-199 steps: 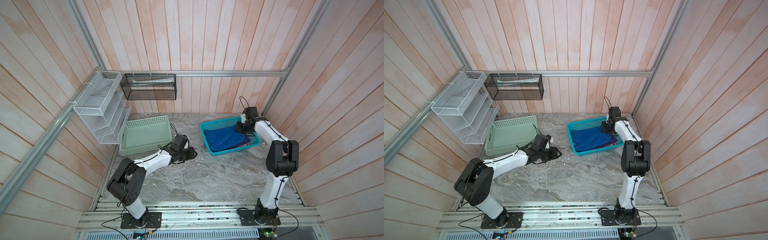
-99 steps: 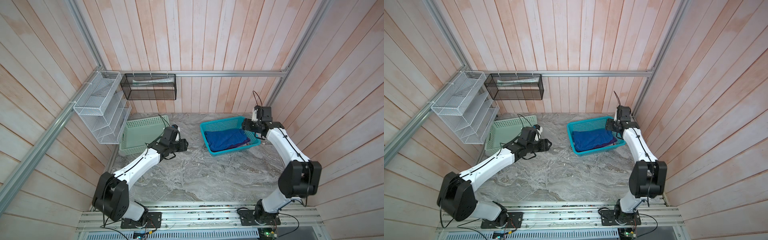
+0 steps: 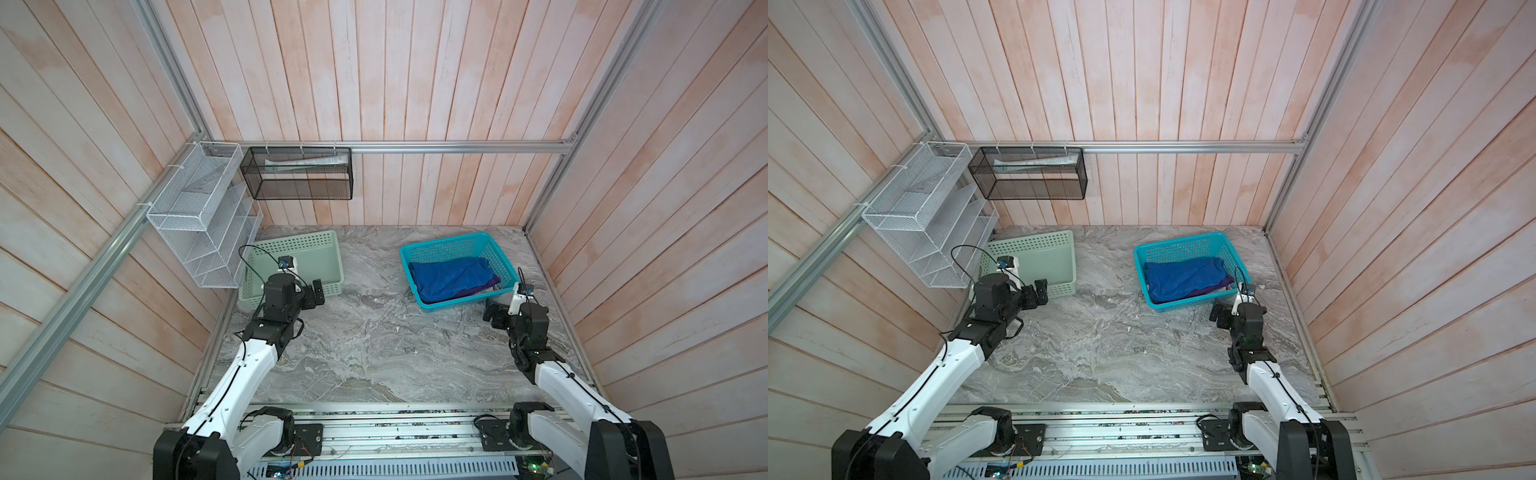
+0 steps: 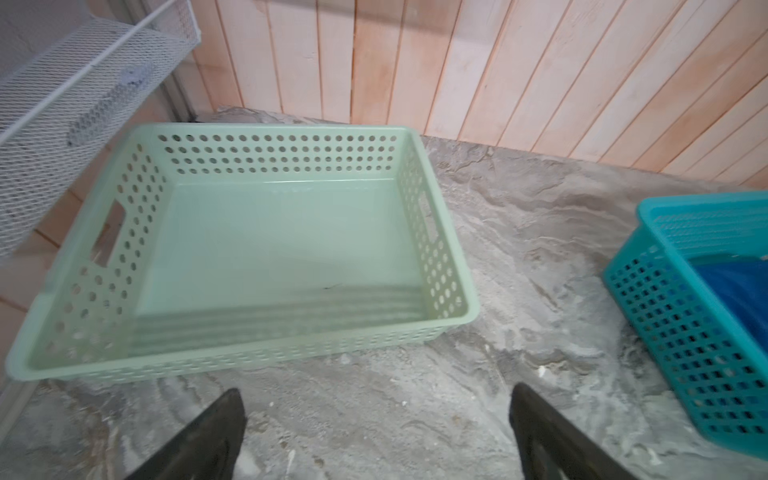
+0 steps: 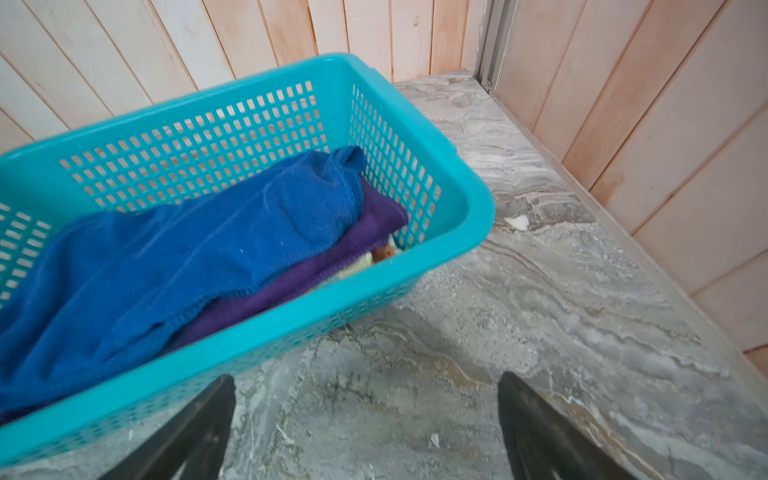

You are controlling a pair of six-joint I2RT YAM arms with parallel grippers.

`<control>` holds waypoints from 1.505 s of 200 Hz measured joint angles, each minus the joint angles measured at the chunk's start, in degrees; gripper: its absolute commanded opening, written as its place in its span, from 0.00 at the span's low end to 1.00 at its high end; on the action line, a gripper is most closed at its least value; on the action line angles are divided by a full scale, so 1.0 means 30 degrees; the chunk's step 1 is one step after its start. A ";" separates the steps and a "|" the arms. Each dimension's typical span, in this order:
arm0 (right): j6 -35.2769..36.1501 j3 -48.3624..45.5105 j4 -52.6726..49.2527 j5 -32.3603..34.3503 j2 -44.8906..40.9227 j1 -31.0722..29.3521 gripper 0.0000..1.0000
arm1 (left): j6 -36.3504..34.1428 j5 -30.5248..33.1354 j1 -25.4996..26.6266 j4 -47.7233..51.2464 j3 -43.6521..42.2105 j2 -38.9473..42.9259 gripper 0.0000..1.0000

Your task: Fold and stack the towels

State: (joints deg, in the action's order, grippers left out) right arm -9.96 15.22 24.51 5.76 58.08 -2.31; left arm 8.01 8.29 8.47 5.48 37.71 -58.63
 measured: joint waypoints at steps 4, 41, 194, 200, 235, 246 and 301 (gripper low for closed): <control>0.0117 -0.0233 0.0546 0.0022 0.0131 0.0000 0.98 | -0.0313 0.0313 -0.0044 -0.0576 -0.0583 0.0262 1.00; 0.1457 -0.1275 0.6127 0.0087 0.2266 0.0000 0.98 | -0.1756 0.1384 -0.1486 -0.5909 -0.5530 0.1217 1.00; 0.3504 -0.1122 1.4957 0.0066 0.9719 0.0692 0.98 | -0.1610 -0.4918 -0.4619 -2.1821 -0.7570 -0.9435 1.00; 0.3388 -0.1049 1.4965 0.0066 0.9719 0.0772 0.98 | -0.1654 -0.4925 -0.4524 -2.1828 -0.7526 -0.9617 1.00; 0.3169 -0.0874 1.4972 0.0080 0.9719 0.0874 0.98 | -0.1800 -0.5064 -0.4138 -2.2148 -0.7344 -0.9719 1.00; 0.3162 -0.0874 1.4972 0.0080 0.9719 0.0874 0.98 | -0.1829 -0.5056 -0.4131 -2.2250 -0.7322 -0.9719 1.00; 0.3045 -0.0874 1.4972 0.0080 0.9719 0.0874 0.98 | -0.1982 -0.4969 -0.3803 -2.2258 -0.7176 -0.9719 1.00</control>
State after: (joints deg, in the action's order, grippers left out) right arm -0.82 12.60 69.43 6.00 87.24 0.32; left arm 2.07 -6.61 -2.94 -61.30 16.19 -87.79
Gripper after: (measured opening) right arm 0.981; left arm 0.999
